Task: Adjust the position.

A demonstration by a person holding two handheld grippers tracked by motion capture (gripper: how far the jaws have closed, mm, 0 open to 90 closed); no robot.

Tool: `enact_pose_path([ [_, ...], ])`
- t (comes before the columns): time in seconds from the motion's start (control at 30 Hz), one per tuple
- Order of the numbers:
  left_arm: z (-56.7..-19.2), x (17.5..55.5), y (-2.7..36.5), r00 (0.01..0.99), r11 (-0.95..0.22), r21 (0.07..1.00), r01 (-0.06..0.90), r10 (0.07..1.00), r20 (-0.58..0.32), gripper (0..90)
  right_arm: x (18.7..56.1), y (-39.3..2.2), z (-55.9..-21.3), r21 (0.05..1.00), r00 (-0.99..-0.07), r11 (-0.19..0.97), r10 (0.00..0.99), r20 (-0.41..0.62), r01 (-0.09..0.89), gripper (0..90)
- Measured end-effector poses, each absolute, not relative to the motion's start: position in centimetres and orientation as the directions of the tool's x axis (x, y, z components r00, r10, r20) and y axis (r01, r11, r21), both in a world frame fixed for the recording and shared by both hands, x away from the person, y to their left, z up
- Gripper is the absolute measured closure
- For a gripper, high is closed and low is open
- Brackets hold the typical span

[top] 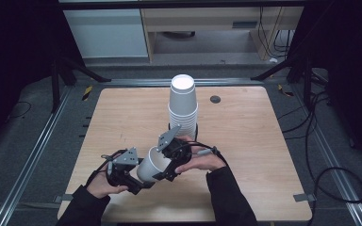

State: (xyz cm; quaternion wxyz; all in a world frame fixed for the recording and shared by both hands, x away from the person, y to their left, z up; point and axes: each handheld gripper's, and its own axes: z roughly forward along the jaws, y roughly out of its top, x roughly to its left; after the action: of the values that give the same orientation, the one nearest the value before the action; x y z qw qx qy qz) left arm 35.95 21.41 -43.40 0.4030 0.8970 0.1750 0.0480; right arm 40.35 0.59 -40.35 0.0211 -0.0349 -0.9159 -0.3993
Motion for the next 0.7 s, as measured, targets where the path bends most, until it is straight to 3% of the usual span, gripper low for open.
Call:
enact_pose_path([
  [0.27,-43.43,35.96,21.51,0.929,-0.616,0.737,0.278,0.367,-0.044,21.8,40.27,1.52,-40.45,0.731,-0.997,0.679,0.035,0.064,0.071,7.7],
  [0.7,-43.41,35.96,21.6,0.932,-0.606,0.746,0.276,0.359,-0.054,22.9,40.25,1.39,-40.49,0.741,-0.997,0.668,0.035,0.066,0.072,5.1],
])
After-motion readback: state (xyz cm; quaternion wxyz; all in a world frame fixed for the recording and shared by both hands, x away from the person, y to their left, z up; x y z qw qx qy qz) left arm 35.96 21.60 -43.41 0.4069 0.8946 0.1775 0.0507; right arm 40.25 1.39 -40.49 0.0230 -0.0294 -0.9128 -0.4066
